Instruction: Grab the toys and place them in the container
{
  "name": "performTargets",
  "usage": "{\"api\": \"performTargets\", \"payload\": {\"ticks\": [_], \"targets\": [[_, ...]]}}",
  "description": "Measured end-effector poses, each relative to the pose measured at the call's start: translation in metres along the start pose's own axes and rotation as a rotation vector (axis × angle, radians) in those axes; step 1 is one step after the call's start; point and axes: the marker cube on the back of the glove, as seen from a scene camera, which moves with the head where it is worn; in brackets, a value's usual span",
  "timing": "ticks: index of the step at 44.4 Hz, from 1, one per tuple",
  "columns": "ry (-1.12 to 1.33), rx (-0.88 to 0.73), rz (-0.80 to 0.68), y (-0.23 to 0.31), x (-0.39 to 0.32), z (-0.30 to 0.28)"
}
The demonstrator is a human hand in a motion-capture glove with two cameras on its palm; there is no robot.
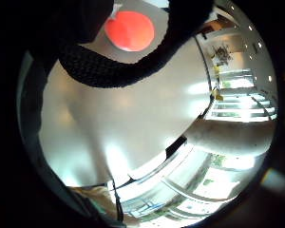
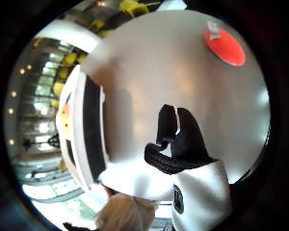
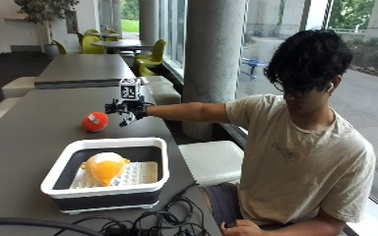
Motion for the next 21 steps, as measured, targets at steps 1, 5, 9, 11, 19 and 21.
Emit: {"api": "performTargets", "payload": {"ticks": [1,5,9,11,19,21], "targets": [[-0.001,0.001,-0.007,-0.0003,0.0002,-0.0002],[-0.018,0.008,-0.035,-0.0015,-0.0018,-0.0001],[-0.048,0.011,-0.04,-0.0019,-0.0051,0.0007],[-0.042,0.013,-0.033,-0.0018,-0.0042,0.0005],[-0.016,0.004,0.015,0.0006,-0.0029,-0.0016],[0.001,-0.001,0.035,0.0017,-0.0015,-0.0029]]}}
